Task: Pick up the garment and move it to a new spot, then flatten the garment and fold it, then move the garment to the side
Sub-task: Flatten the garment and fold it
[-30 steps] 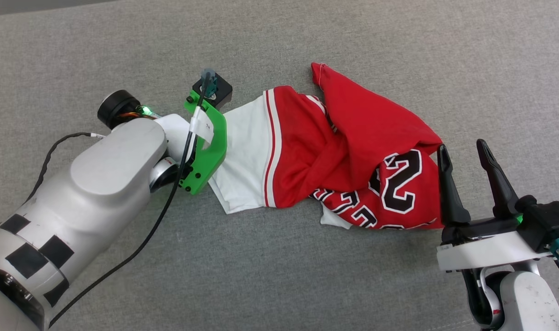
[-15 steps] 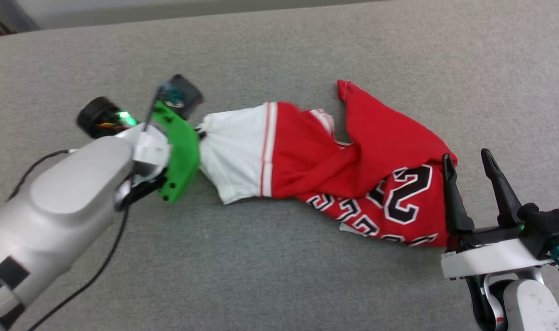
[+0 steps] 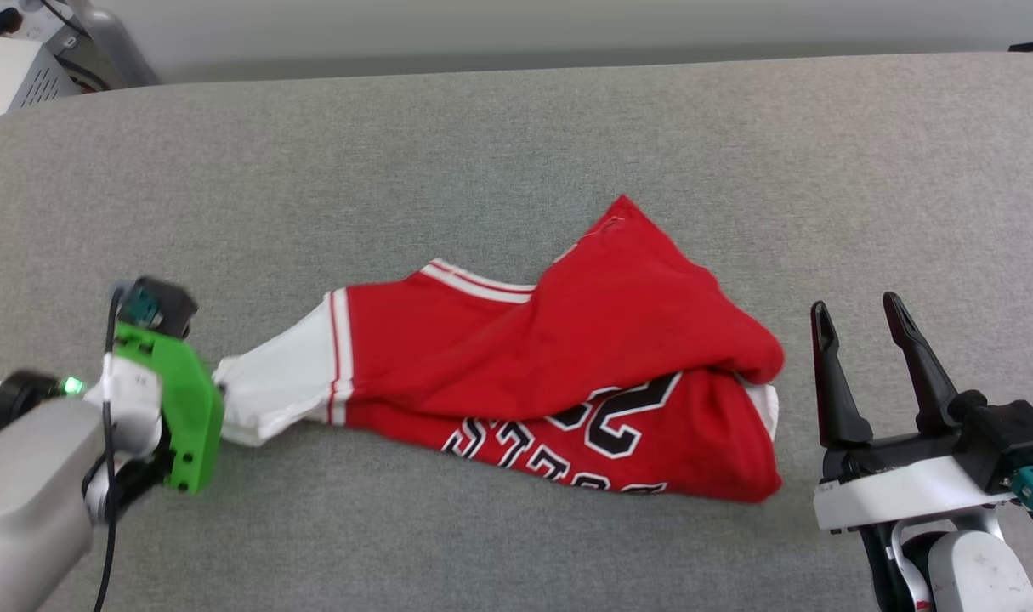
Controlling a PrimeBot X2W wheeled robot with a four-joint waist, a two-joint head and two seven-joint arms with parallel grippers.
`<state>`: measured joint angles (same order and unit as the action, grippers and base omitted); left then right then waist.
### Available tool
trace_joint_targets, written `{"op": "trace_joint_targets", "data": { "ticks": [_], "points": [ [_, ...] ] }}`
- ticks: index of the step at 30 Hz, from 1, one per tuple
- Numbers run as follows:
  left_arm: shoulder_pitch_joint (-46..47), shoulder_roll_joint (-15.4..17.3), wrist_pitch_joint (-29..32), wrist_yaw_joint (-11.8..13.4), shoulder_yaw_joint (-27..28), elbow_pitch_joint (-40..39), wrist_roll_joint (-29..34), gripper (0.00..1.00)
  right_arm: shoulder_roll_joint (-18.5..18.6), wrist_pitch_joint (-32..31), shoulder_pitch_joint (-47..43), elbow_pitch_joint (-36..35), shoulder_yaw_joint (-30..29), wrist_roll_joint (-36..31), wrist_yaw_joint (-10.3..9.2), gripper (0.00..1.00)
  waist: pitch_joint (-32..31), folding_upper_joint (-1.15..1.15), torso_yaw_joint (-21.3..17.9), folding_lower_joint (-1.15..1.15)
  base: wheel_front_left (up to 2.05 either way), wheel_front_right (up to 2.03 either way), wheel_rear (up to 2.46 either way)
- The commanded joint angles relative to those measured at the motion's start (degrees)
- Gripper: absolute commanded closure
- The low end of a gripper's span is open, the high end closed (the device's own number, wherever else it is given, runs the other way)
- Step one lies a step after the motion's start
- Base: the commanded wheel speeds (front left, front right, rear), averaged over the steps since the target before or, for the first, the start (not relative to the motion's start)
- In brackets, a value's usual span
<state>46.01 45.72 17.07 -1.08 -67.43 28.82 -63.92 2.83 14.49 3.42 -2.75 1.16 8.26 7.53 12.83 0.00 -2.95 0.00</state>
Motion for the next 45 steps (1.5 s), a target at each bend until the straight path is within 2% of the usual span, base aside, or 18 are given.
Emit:
{"op": "trace_joint_targets", "data": {
  "ticks": [1, 7, 8, 9, 14, 19, 24, 27, 31, 33, 34, 40, 45],
  "points": [
    [-2.36, 0.54, -0.65, 0.72, 0.30, 1.37, -1.45, 1.00, 0.05, 0.51, -0.98, 0.17, 0.01, -0.47, -0.04, 0.00, -0.13, 0.00, -0.34, 0.00, 0.00, 0.00, 0.00],
    [-6.88, -1.76, -2.98, 0.60, 0.81, 5.62, -4.49, 1.00, 0.05, 0.51, -1.73, 0.26, -0.92, -0.62, -0.04, 0.00, -0.64, 0.00, -0.37, 0.00, 0.00, 0.00, 0.00],
    [-7.14, -2.30, -4.05, 0.70, 1.15, 6.07, -4.68, 0.67, 0.05, 0.51, -1.82, 0.31, -1.12, -0.69, -0.04, 0.00, -0.91, 0.00, -0.22, 0.00, 0.00, 0.00, 0.00],
    [-7.33, -2.90, -5.80, 1.00, 1.57, 6.58, -4.57, 0.00, 0.05, 0.51, -1.86, 0.31, -1.32, -0.86, -0.04, 0.00, -1.25, 0.00, -0.03, 0.00, 0.00, 0.00, 0.00],
    [-7.69, -4.73, -17.59, 3.50, 4.01, 6.65, -2.22, 0.00, 0.05, 0.51, -1.04, -0.60, -2.34, -2.49, -0.04, 0.00, -3.28, 0.00, 1.31, 0.00, 0.00, 0.00, 0.00],
    [-9.31, -5.93, -28.85, 8.95, 6.49, 3.27, 0.39, 0.00, 2.38, 0.51, 1.99, -2.48, -3.31, -3.89, -0.04, 0.00, -5.33, 0.00, 3.29, 0.00, 0.00, 0.00, 0.00],
    [-11.92, -6.39, -31.95, 15.46, 11.62, -3.64, 4.01, 0.00, 5.97, 0.51, 7.36, -3.88, -3.89, -3.55, -0.04, 0.00, -5.65, 0.00, 5.10, 0.00, 0.00, 0.00, 0.00],
    [-14.97, -7.30, -32.03, 20.04, 19.13, -11.16, 10.91, 0.00, 9.36, 0.51, 11.44, -2.49, -2.48, -3.66, -0.04, 0.00, -5.04, 0.00, 6.14, 0.00, 0.00, 0.00, 0.00],
    [-21.82, -10.02, -32.05, 23.69, 27.85, -19.00, 19.40, 0.00, 14.80, 0.51, 17.22, 2.57, 2.48, -1.92, -0.04, 0.00, -4.15, 0.00, 7.17, 0.00, 0.00, 0.00, 0.00],
    [-24.90, -11.87, -32.05, 24.25, 31.33, -21.43, 23.05, 0.00, 18.01, 0.37, 20.41, 6.89, 6.20, 0.58, -0.04, 0.00, -3.77, 0.00, 7.59, 0.00, 0.00, 0.00, 0.00],
    [-28.88, -15.24, -32.05, 24.14, 36.25, -23.67, 28.29, 0.00, 22.50, -4.22, 25.49, 11.81, 13.33, 5.17, -0.04, 0.00, -3.23, 0.00, 8.30, 0.00, 0.00, 0.00, 0.00],
    [-34.27, -21.62, -32.06, 21.72, 43.53, -25.81, 35.98, 0.00, 30.59, -22.80, 33.68, 15.59, 29.66, 18.23, -0.04, 0.00, -1.78, 0.00, 9.66, 0.00, 0.00, 0.00, 0.00],
    [-36.53, -26.29, -32.06, 18.71, 47.93, -26.03, 40.37, 0.00, 34.81, -38.53, 39.23, 16.54, 39.82, 29.20, -0.04, 0.00, 0.20, 0.00, 10.81, 0.00, 0.00, 0.00, 0.00]
  ]
}}
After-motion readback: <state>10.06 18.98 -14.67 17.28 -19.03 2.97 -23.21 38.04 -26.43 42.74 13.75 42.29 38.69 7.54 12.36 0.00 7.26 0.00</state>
